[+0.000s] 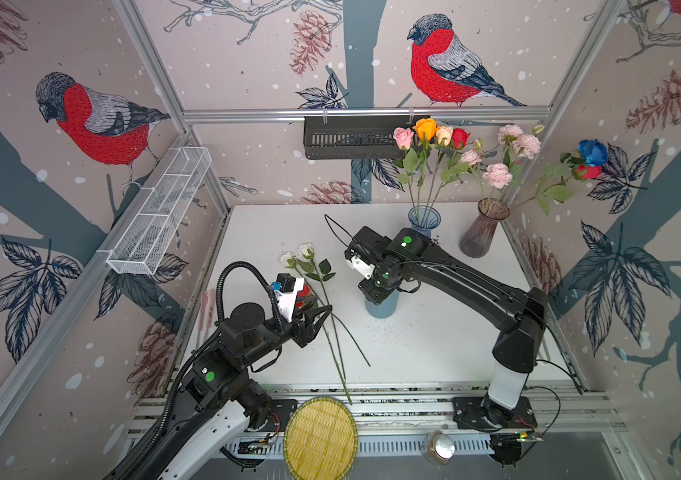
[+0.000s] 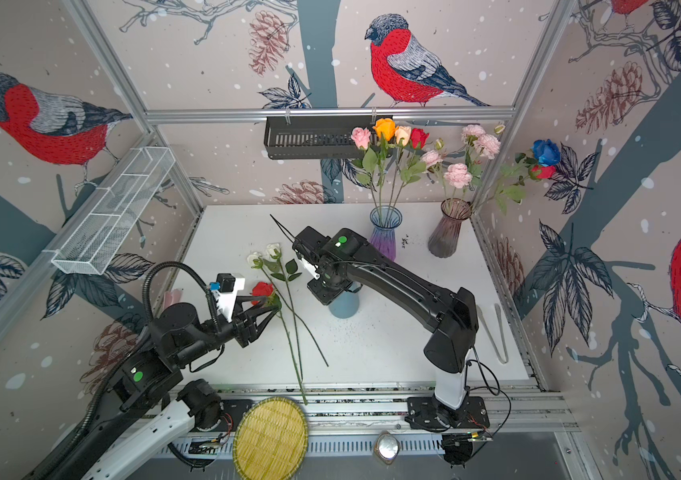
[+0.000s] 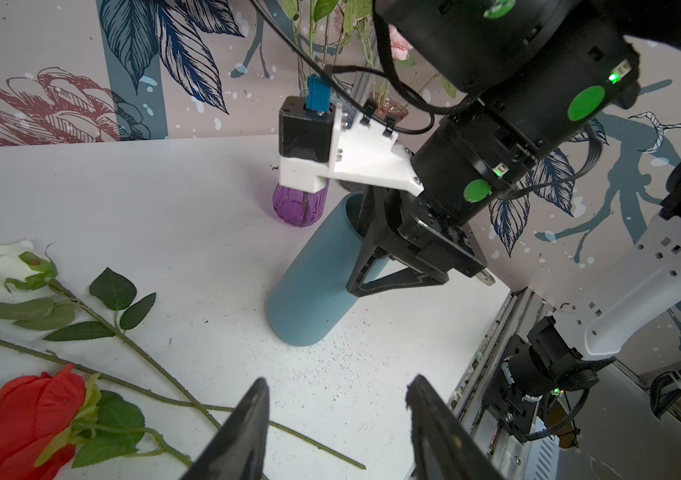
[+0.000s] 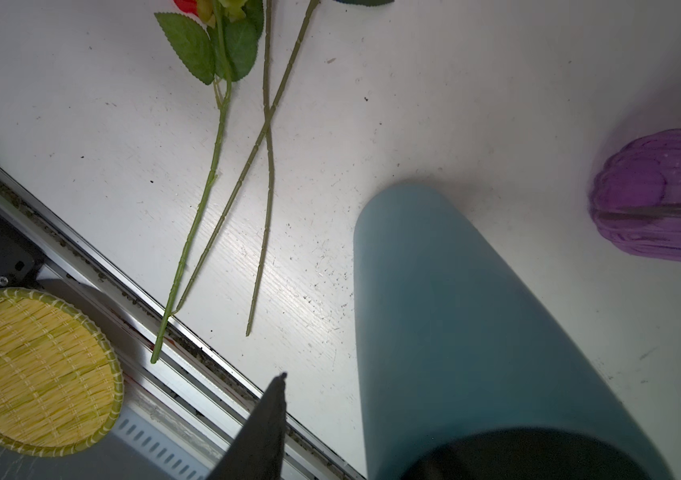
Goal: Arrange the flowers into the vase
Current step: 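Slide the teal cylinder vase toward the robot with the right gripper, then open the right gripper and draw back while the left gripper lowers to the white rose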
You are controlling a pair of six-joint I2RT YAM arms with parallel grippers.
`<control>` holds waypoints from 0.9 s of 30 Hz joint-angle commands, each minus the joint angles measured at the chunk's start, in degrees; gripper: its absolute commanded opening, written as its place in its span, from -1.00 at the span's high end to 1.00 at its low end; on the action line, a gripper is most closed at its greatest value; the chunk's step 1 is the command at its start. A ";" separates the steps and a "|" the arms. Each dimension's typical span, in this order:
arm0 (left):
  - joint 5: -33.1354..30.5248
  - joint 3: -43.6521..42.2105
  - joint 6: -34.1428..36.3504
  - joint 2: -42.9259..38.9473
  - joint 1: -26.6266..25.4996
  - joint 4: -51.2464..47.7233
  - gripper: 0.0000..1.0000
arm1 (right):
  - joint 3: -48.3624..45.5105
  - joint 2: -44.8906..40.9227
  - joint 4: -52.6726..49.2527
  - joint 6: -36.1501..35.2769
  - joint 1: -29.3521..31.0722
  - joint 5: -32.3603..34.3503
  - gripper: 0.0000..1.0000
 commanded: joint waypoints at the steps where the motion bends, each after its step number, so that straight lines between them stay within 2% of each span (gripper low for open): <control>1: -0.73 0.32 0.10 0.26 0.03 0.66 -0.08 | 1.16 -1.04 0.15 0.10 -0.05 2.36 0.09; 6: -0.91 0.40 0.11 0.79 0.03 0.47 -0.09 | 1.64 -2.35 1.36 -0.43 -0.13 4.20 0.00; 15: -0.95 0.43 -0.10 3.92 -0.04 0.20 -0.09 | -0.93 -8.49 6.64 -0.92 -0.22 5.41 0.01; 20: -2.27 1.61 -0.84 10.89 -0.18 -1.58 -0.08 | -13.52 -20.18 18.36 0.88 -0.61 4.70 0.07; 24: -3.91 3.39 -1.54 20.20 -0.14 -4.14 -0.05 | -31.50 -34.50 32.27 3.36 -3.13 2.91 0.06; 27: -4.38 2.54 -5.20 27.01 0.07 -1.77 0.05 | -44.04 -45.93 41.29 5.09 -6.46 1.32 0.08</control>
